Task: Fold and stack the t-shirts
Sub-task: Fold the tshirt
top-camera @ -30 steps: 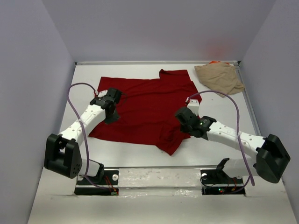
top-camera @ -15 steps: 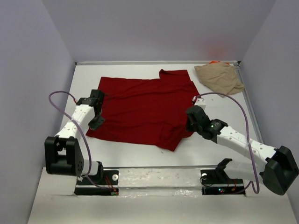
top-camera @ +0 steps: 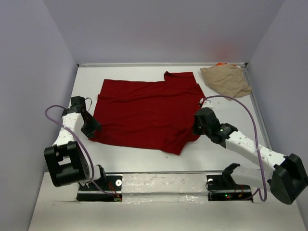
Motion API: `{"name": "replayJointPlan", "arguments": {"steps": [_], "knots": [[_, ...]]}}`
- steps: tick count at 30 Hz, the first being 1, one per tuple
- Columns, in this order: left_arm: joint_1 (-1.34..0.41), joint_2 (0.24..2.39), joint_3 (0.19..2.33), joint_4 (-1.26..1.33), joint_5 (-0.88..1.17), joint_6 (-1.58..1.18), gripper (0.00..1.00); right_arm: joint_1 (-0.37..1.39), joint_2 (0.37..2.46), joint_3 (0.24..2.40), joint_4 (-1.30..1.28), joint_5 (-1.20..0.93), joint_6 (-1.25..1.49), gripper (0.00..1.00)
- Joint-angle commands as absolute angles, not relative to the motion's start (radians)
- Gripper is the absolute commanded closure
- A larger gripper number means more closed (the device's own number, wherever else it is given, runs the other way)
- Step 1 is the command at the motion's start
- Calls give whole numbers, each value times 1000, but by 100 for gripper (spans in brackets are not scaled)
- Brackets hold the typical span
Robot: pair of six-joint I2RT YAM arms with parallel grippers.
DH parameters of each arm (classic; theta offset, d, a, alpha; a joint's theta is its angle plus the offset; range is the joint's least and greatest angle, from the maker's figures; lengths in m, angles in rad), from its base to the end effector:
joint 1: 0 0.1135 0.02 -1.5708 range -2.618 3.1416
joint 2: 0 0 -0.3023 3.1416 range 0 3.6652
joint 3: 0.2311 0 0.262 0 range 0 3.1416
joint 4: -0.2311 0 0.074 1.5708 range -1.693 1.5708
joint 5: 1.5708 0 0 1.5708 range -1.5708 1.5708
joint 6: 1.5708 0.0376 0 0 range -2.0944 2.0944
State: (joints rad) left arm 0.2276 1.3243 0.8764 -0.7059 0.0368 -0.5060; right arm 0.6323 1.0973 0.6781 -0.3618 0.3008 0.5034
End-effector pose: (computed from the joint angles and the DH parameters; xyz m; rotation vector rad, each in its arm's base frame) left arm 0.2412 0.0545 0.2483 -0.9694 2.5529 -0.1299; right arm 0.1821 0.1196 0.2562 -0.0032 2.3186 0.2231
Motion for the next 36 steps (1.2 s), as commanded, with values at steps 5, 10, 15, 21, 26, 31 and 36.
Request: {"name": "replayJointPlan", "arguments": {"steps": [5, 10, 15, 21, 26, 31, 36], "knots": [[241, 1351, 951, -816, -175, -511, 46, 584, 1088, 661, -265, 213, 465, 100], [241, 1345, 950, -821, -248, -552, 53, 560, 1086, 652, -242, 189, 457, 100], [247, 1416, 962, -795, -212, -561, 57, 560, 1081, 647, -239, 184, 457, 100], [247, 1511, 957, -736, -181, -558, 58, 551, 1071, 641, -244, 172, 459, 100], [247, 1551, 963, -727, -183, -555, 58, 551, 1066, 638, -250, 178, 460, 100], [247, 1540, 980, -736, -215, -549, 64, 551, 1074, 640, -249, 176, 457, 100], [247, 1520, 979, -738, -215, -551, 100, 541, 1077, 640, -249, 179, 462, 100]]}}
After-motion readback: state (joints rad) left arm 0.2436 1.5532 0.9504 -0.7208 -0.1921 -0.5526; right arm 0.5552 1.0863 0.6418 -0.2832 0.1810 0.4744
